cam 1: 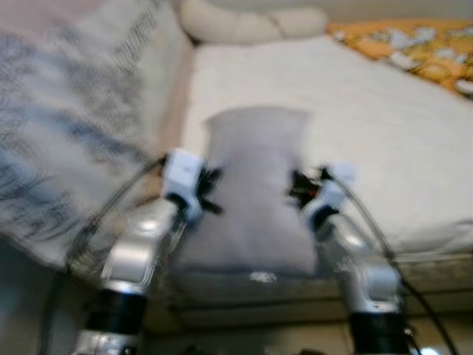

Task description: Clean up the room

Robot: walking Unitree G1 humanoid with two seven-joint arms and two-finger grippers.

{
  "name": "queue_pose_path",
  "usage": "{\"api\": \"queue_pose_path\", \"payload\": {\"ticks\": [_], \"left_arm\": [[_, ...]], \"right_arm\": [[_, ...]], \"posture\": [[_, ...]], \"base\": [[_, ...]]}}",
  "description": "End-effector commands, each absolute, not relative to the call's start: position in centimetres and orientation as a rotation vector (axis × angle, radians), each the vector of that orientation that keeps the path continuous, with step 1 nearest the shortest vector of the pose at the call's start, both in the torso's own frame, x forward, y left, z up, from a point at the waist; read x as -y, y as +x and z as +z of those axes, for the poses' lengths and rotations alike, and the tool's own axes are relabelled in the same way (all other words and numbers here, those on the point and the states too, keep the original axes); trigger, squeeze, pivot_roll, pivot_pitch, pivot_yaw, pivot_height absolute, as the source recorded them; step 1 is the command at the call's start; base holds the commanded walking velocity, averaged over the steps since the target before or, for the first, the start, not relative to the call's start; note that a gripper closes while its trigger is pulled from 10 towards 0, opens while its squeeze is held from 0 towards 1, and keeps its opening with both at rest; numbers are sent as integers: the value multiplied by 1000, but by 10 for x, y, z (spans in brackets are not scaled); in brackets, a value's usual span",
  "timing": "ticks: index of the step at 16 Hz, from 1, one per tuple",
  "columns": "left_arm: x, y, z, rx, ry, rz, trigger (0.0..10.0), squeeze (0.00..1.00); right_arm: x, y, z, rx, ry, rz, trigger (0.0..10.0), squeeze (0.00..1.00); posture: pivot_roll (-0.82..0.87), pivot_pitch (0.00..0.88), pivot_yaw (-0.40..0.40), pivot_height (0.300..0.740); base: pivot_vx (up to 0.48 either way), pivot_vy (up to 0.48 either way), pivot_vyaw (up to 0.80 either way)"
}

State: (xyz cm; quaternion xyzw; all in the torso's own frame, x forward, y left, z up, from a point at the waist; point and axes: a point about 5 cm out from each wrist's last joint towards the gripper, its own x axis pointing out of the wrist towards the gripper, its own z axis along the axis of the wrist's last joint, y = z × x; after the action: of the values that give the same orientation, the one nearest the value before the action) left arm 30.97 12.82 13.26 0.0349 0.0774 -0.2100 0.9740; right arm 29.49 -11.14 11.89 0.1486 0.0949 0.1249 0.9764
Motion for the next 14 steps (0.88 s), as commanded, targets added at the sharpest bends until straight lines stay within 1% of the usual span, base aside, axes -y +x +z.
{"api": "queue_pose_path", "payload": {"ticks": [1, 2, 4, 7, 14], "left_arm": [[-121, 311, 143, -107, 70, -430, 10000, 0], [-121, 312, 147, -70, 59, -415, 10000, 0], [-120, 312, 146, -69, 91, -408, 10000, 0], [-119, 310, 145, -66, 77, -407, 10000, 0], [-114, 310, 143, -64, 61, -425, 10000, 0]], "right_arm": [[121, 297, 128, -147, 286, 226, 10000, 0], [120, 297, 128, -147, 286, 228, 10000, 0], [120, 296, 127, -151, 284, 236, 10000, 0], [120, 296, 127, -154, 278, 240, 10000, 0], [122, 295, 125, -162, 270, 228, 10000, 0]], "posture": [[-48, 0, 66, 740], [-46, 0, 64, 740], [-39, 0, 53, 740], [-38, 0, 47, 740], [-48, 0, 47, 740]], "base": [[0, 0, 0], [0, 0, 0], [0, 0, 0], [0, 0, 0], [325, 0, 0]]}}
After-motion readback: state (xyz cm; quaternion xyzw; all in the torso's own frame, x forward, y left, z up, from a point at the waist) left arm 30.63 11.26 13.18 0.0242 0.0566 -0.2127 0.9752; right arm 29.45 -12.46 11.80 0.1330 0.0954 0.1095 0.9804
